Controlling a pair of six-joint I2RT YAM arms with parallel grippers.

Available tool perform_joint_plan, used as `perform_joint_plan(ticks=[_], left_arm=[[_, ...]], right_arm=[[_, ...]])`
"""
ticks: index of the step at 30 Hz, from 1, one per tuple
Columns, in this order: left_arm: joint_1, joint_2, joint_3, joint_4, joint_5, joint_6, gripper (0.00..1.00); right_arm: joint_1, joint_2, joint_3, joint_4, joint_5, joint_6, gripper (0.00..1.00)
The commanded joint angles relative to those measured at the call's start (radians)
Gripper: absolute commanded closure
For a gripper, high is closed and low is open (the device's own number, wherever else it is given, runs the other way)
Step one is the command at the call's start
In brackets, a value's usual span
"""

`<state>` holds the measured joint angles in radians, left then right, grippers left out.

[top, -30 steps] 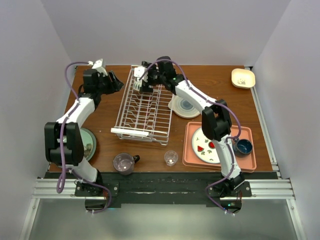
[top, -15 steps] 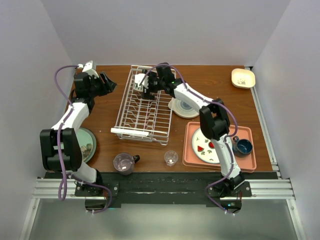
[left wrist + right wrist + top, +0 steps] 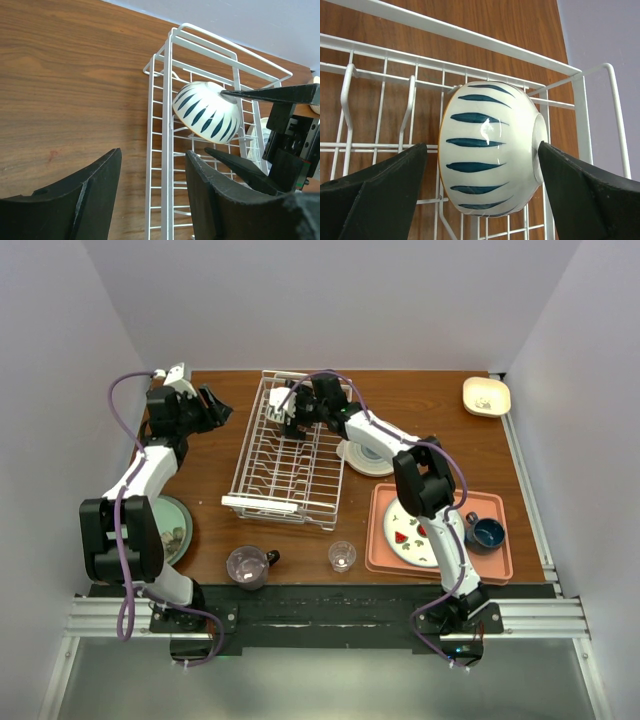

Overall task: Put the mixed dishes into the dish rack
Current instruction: Place the bowl upside down on the dish rack

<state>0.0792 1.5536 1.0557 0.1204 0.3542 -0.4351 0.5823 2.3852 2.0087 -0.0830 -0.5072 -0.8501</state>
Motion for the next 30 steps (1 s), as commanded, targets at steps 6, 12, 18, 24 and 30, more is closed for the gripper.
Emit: perform_joint_plan(ticks=[6, 12, 18, 24, 30], left_arm=[[0.016, -0.007, -0.017, 0.053, 0.015, -0.007, 0.41], [0.016, 0.005, -0.017, 0.059, 0.023, -0.010, 0.41], [0.016, 0.008, -0.016, 0.059, 0.022, -0.008, 0.42], [0.017, 0.013, -0.016, 0.058, 0.022, -0.007, 0.42], [0.017, 0.016, -0.013, 0.056, 0.022, -0.004, 0.42]], right_arm=[[0.030, -0.034, 0.001, 0.049, 0.170, 0.054, 0.08], [0.045, -0.027, 0.002, 0.046, 0.237, 0.066, 0.09], [0.050, -0.027, -0.001, 0.078, 0.277, 0.091, 0.31], [0.054, -0.037, -0.001, 0.078, 0.305, 0.092, 0.54], [0.060, -0.038, -0.011, 0.127, 0.349, 0.077, 0.79]])
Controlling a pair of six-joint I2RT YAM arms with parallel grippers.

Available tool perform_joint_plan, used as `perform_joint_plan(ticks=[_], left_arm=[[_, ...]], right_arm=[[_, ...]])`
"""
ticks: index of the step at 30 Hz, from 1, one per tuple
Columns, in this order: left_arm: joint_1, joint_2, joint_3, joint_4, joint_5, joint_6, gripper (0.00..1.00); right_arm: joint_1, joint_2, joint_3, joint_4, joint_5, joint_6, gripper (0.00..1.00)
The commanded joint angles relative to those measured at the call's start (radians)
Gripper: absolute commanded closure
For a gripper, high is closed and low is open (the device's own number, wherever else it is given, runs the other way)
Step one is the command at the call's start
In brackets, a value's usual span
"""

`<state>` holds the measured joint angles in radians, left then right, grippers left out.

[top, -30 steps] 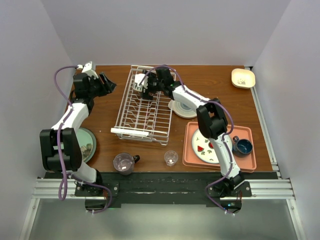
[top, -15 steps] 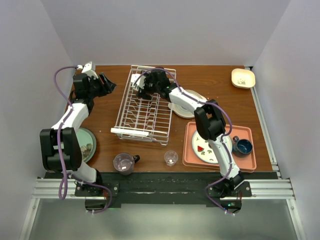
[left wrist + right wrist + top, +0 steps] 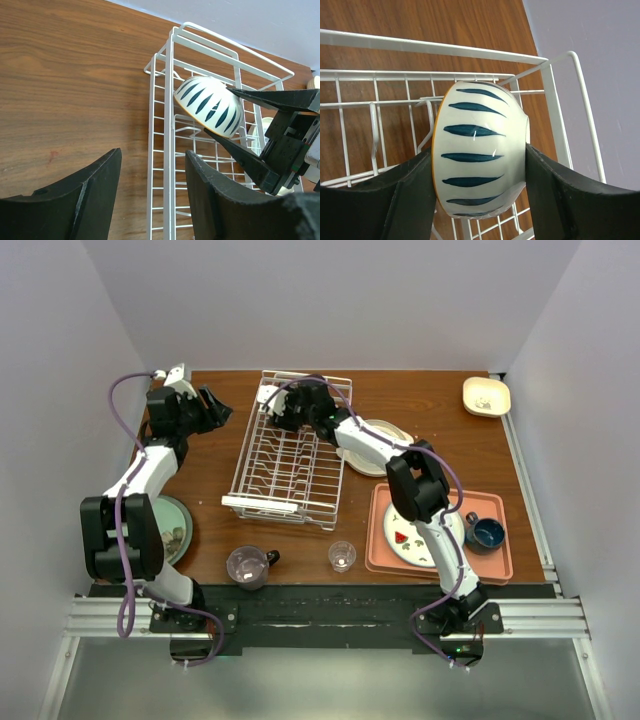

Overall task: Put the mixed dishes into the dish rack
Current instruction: Place the bowl upside down on the dish rack

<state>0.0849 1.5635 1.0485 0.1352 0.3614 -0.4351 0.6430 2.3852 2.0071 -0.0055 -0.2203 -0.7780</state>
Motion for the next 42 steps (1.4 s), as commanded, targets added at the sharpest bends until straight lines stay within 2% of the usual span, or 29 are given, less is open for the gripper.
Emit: perform_joint_plan(ticks=[1, 3, 7, 15, 27, 36, 42], left_arm=[[0.012, 0.007, -0.005, 0.041, 0.014, -0.004, 0.42], [0.010, 0.007, -0.005, 0.040, 0.014, -0.004, 0.42], [0.010, 0.013, -0.002, 0.040, 0.014, -0.002, 0.42], [0.012, 0.017, -0.002, 0.041, 0.019, -0.004, 0.42], [0.012, 0.021, -0.008, 0.047, 0.024, -0.002, 0.42], [0.010, 0.023, -0.012, 0.043, 0.025, 0.007, 0.42], [0.012, 0.032, -0.010, 0.047, 0.027, 0.007, 0.42]], right_arm=[[0.001, -0.037, -0.014, 0.062, 0.070, -0.001, 0.88], [0.003, -0.037, -0.021, 0.078, 0.085, -0.007, 0.96], [0.004, -0.037, -0.016, 0.090, 0.099, -0.010, 1.00], [0.004, -0.034, 0.021, 0.090, 0.168, 0.022, 1.00], [0.007, -0.027, -0.024, 0.254, 0.278, -0.059, 1.00], [0.009, 0.017, -0.056, 0.367, 0.269, -0.142, 1.00], [0.010, 0.028, -0.070, 0.368, 0.225, -0.173, 1.00]])
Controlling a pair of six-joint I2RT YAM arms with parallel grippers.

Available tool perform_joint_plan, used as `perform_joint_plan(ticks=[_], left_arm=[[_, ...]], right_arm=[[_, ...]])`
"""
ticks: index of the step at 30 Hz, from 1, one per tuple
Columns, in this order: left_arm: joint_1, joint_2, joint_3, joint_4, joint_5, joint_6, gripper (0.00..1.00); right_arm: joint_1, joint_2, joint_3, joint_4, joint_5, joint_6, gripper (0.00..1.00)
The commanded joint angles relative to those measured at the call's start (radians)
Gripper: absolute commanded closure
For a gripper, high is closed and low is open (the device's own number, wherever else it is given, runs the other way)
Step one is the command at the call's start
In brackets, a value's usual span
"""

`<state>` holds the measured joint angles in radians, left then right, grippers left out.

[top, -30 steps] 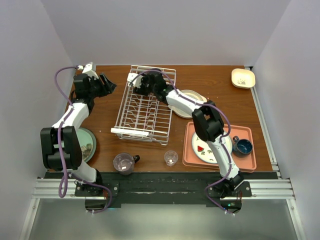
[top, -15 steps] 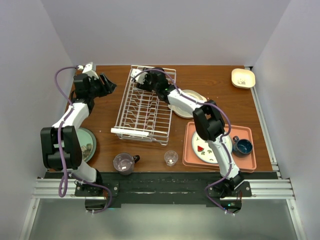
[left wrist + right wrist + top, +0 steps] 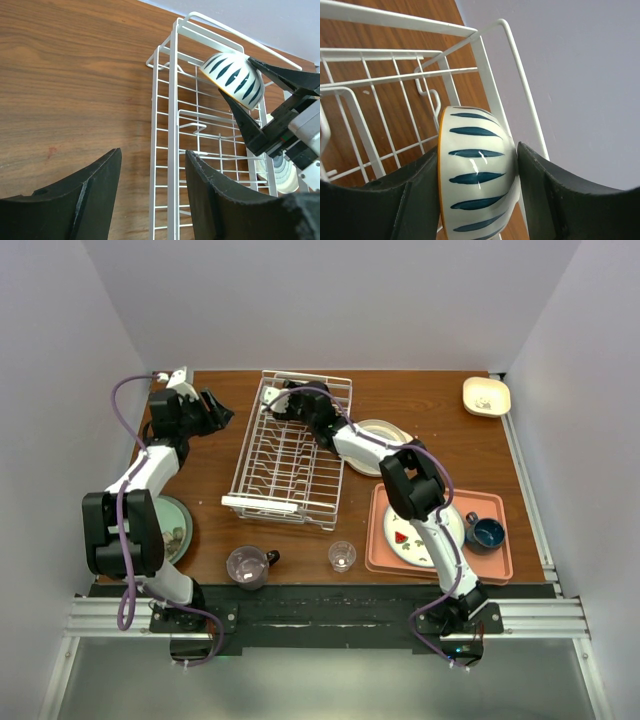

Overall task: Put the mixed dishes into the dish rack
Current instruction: Place the bowl upside down on the dish rack

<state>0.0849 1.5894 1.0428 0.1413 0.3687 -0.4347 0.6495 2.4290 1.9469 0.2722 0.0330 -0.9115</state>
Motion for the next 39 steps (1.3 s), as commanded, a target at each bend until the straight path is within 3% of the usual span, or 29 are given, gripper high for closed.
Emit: perform_joint_plan(ticks=[1, 5, 8, 9, 12, 18, 23, 39], left_arm=[[0.012, 0.009, -0.004, 0.041, 0.019, 0.007, 0.42], [0.013, 0.015, -0.006, 0.044, 0.022, 0.007, 0.42], [0.013, 0.015, -0.004, 0.046, 0.024, 0.007, 0.42], [0.012, 0.015, -0.004, 0.046, 0.024, 0.007, 0.42], [0.013, 0.015, -0.004, 0.044, 0.024, 0.008, 0.42], [0.018, 0.018, -0.001, 0.037, 0.018, 0.010, 0.42], [0.016, 0.020, 0.005, 0.031, 0.015, 0.013, 0.42], [0.018, 0.023, 0.016, 0.023, 0.015, 0.008, 0.42]], right_arm=[[0.004, -0.013, -0.011, 0.085, -0.030, -0.046, 1.00], [0.007, -0.010, -0.017, 0.071, -0.030, -0.044, 1.00], [0.016, -0.007, 0.010, 0.038, -0.030, -0.021, 0.81], [0.015, -0.005, 0.023, 0.004, -0.030, -0.007, 0.67], [0.016, -0.007, 0.059, -0.030, -0.028, 0.057, 0.47], [0.018, -0.018, 0.087, -0.080, -0.079, 0.125, 0.24], [0.024, -0.019, 0.090, -0.100, -0.097, 0.166, 0.15], [0.024, -0.088, 0.103, -0.034, -0.048, 0.456, 0.07]])
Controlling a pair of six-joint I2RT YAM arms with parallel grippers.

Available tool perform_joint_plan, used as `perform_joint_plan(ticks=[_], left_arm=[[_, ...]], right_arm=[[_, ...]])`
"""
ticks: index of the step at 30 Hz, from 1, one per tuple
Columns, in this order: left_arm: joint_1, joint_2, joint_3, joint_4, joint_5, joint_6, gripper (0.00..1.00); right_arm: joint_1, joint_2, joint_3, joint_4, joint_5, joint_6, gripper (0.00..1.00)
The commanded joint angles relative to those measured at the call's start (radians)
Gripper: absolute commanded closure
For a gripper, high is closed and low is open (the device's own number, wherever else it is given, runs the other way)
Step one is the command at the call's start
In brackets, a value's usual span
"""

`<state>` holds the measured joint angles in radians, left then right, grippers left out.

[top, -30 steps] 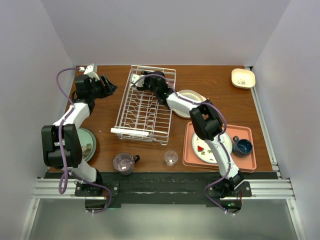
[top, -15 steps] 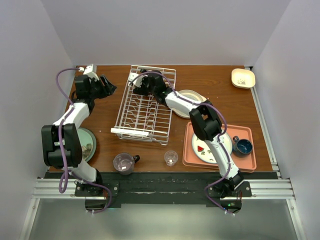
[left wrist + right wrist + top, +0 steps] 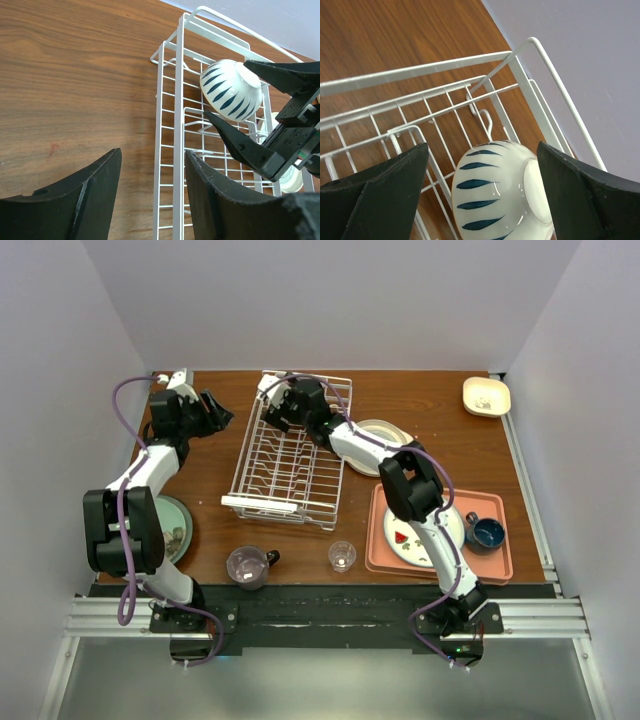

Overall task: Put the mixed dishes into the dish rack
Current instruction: Place the bowl upside down on the dish rack

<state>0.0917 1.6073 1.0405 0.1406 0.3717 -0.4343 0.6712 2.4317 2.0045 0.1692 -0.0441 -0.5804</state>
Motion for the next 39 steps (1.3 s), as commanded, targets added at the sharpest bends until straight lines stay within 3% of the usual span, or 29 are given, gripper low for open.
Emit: perform_joint_plan(ticks=[1, 6, 9, 11, 12, 18, 26, 29, 33, 39], left_arm=[[0.011, 0.003, 0.018, 0.024, 0.012, 0.005, 0.41], [0.011, -0.020, 0.007, 0.036, 0.012, 0.002, 0.38], [0.011, -0.061, -0.025, 0.076, 0.010, 0.003, 0.22], [0.011, -0.096, -0.043, 0.094, 0.007, 0.005, 0.03], [0.011, -0.109, -0.049, 0.099, 0.006, 0.005, 0.00], [0.011, -0.194, -0.097, 0.105, -0.028, 0.003, 0.00], [0.011, -0.239, -0.111, 0.037, -0.065, -0.102, 0.00], [0.011, -0.305, -0.190, 0.122, -0.039, -0.182, 0.00], [0.013, -0.366, -0.203, 0.100, -0.082, -0.218, 0.00], [0.013, -0.397, -0.122, -0.099, -0.192, -0.242, 0.00]], right_arm=[[0.002, -0.097, 0.045, 0.073, 0.059, 0.167, 0.07], [0.004, -0.172, -0.015, 0.109, 0.186, 0.312, 0.06], [-0.005, -0.215, -0.023, 0.048, 0.302, 0.451, 0.07], [-0.019, -0.240, -0.015, -0.015, 0.334, 0.562, 0.08], [-0.024, -0.246, -0.015, -0.081, 0.337, 0.608, 0.08], [-0.053, -0.299, -0.087, -0.229, 0.302, 0.812, 0.27], [-0.058, -0.191, 0.026, -0.321, 0.266, 0.853, 0.52], [-0.062, -0.145, 0.060, -0.342, 0.273, 0.858, 0.63], [-0.067, -0.117, 0.053, -0.326, 0.270, 0.863, 0.67], [-0.067, -0.086, 0.040, -0.281, 0.213, 0.863, 0.67]])
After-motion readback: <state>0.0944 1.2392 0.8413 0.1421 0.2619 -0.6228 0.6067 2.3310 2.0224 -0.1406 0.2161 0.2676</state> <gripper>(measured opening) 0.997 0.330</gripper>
